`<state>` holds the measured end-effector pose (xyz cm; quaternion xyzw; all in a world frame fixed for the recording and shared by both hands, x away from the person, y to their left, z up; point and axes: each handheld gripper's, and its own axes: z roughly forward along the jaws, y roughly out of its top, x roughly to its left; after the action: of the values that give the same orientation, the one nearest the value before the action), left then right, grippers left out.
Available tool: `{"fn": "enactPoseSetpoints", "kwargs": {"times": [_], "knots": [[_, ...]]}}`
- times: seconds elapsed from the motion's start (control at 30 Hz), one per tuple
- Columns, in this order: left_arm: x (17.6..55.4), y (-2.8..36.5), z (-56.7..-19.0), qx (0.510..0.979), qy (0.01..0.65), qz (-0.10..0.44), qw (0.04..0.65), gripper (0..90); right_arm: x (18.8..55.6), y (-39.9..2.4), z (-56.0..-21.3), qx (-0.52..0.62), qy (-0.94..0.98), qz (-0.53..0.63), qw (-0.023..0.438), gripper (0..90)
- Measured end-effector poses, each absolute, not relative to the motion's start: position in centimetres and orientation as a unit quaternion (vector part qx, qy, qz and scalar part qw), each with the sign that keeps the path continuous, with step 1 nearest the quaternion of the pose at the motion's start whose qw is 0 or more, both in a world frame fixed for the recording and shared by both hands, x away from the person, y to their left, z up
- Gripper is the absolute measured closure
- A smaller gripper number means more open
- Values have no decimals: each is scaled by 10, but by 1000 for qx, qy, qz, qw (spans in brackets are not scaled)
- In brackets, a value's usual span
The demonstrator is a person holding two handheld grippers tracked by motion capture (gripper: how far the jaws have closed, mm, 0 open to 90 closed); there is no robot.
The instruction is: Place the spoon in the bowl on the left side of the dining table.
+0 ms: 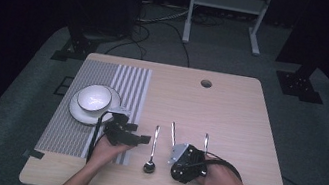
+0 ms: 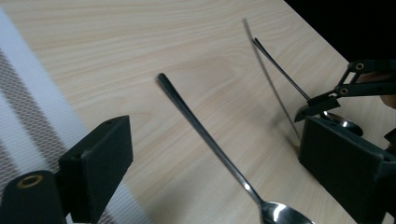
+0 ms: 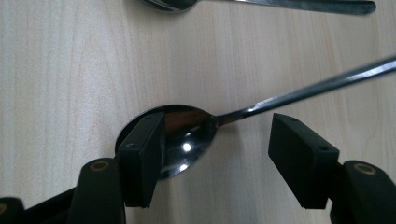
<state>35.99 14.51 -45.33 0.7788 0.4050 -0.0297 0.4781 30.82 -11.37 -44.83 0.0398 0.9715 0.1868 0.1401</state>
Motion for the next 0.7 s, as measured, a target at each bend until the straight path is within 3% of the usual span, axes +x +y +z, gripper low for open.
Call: {"fn": "enactPoseSetpoints", "kwargs": {"times": [0.13,0.7], "knots": [[358,127,-456,790,384,-52,475,209,308,-115,-449,41,970,193,139,354],[375,95,-456,790,386,-77,471,214,310,-120,-450,53,967,212,129,357]]}}
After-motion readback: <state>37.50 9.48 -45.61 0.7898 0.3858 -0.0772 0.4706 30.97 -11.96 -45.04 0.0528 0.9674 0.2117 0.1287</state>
